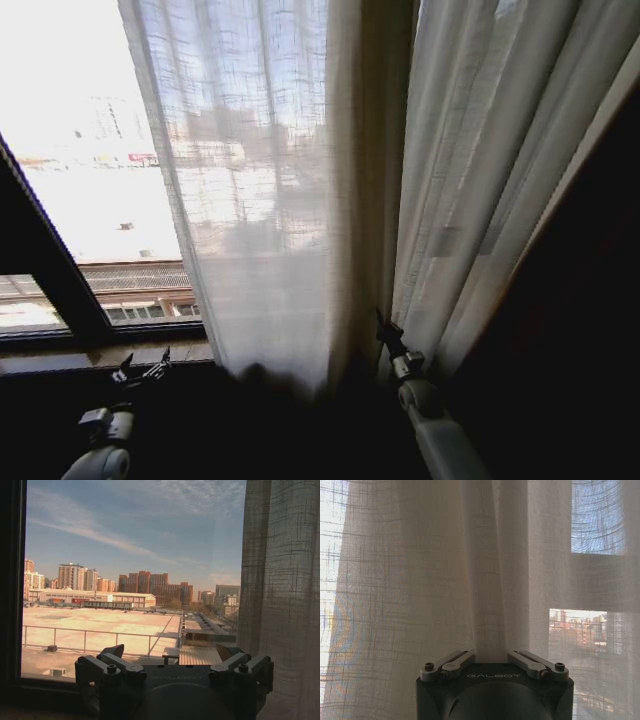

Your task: Open the curtains by pulling them apart, changing their state from closed to fully open.

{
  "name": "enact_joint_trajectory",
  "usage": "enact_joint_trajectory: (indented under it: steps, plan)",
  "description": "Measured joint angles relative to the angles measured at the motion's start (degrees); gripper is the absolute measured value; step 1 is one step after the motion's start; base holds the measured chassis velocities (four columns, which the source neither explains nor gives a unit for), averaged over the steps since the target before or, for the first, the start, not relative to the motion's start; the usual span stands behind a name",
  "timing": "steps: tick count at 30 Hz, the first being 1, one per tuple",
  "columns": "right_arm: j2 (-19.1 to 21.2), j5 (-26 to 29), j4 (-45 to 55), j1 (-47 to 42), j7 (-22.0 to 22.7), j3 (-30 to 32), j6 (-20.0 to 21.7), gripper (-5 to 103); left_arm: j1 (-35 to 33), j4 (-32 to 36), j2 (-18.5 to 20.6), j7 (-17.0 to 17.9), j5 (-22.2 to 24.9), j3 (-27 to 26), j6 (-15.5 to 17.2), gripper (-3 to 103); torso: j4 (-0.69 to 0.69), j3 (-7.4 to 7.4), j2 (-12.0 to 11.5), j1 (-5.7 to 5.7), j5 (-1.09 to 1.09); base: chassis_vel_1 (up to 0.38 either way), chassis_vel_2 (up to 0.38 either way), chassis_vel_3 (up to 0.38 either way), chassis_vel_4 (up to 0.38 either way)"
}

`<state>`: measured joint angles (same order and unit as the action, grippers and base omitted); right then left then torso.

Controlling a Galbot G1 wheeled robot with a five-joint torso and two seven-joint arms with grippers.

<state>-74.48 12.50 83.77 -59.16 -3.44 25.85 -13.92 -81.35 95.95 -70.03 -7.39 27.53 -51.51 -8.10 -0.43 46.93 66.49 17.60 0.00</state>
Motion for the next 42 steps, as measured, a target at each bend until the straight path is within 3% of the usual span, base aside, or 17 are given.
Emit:
enact_joint_trajectory:
  steps: [13, 20, 42]
  plan:
    - [-0.18, -1.16, 0.57, -0.13, 0.65, -0.12, -0.68, 0, 0.00, 0.00, -0.01, -0.02, 0.00, 0.01, -0.01, 100, -0.01, 0.00, 0.00, -0.01, 0.02, -0.264, -0.295, 0.279, 0.295]
    - [-0.46, -1.80, -0.01, 0.29, 0.29, -0.26, -0.92, 0, 0.00, -0.01, 0.00, -0.01, 0.00, 0.00, 0.00, 100, 0.03, 0.00, 0.00, 0.00, -0.06, 0.003, 0.003, 0.021, -0.001]
    - [0.80, -0.32, -1.63, 1.55, -0.83, 0.78, 0.11, 0, 0.00, -0.01, 0.00, 0.02, 0.00, 0.00, 0.00, 100, 0.00, 0.00, 0.00, -0.01, -0.01, -0.030, -0.032, 0.041, 0.043]
